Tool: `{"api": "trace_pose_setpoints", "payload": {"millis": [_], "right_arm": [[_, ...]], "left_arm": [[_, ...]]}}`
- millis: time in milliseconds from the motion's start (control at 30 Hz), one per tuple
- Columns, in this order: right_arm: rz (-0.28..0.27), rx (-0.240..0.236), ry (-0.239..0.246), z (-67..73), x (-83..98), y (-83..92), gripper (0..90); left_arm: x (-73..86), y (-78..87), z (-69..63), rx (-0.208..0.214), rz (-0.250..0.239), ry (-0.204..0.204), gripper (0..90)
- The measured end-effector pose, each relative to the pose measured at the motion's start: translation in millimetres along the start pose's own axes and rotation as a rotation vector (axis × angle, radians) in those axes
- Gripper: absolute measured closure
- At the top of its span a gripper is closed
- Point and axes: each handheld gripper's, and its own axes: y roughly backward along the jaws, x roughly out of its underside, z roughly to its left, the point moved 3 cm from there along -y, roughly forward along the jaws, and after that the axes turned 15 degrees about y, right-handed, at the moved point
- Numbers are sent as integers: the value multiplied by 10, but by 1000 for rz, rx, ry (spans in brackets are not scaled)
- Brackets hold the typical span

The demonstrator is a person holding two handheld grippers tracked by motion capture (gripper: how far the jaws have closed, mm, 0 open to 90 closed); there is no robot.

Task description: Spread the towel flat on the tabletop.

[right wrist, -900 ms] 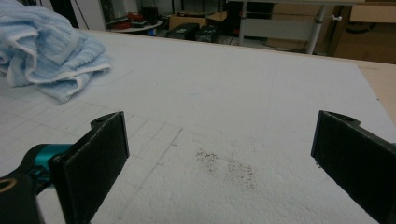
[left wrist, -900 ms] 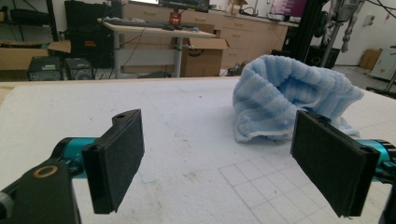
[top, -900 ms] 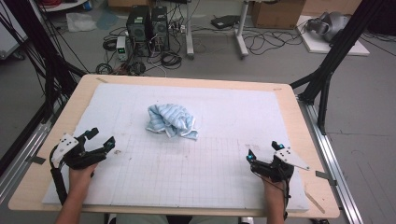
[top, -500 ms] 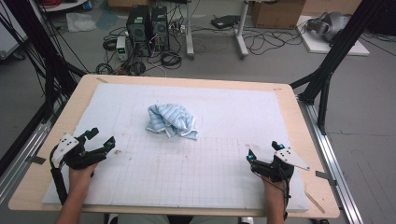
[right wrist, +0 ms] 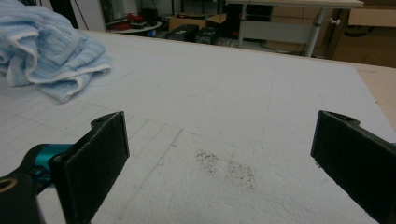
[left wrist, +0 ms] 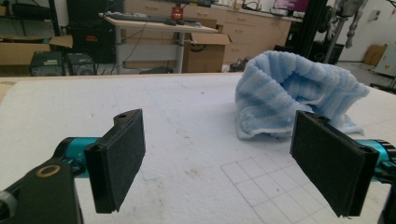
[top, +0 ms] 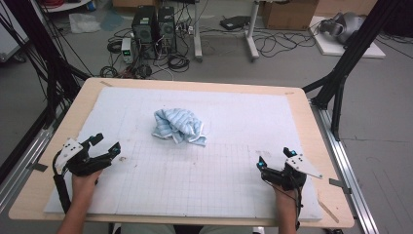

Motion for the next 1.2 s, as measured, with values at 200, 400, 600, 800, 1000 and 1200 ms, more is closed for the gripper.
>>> {"api": "trace_pose_setpoints", "payload": {"millis": [200,400,600,800,1000,1200], "right_arm": [[2,-4,-9,1,0,1,33],[4,-4,-9,0,0,0,33],[4,-4,-1,3,-1,-2,33],[7,-4,-2,9,-3,-6,33],[15,-1,6,12,-4,-12,33],[13,2,10,8,-4,-13,33]], "left_arm": [[-72,-37,-11,-1,23,40,179],[-309,-127,-215,60,28,26,170],[-526,-279,-398,110,58,8,169],[-656,-484,-558,147,105,-25,170],[-663,-762,-691,180,205,-76,207],[-516,-1105,-766,152,295,-93,210]]}}
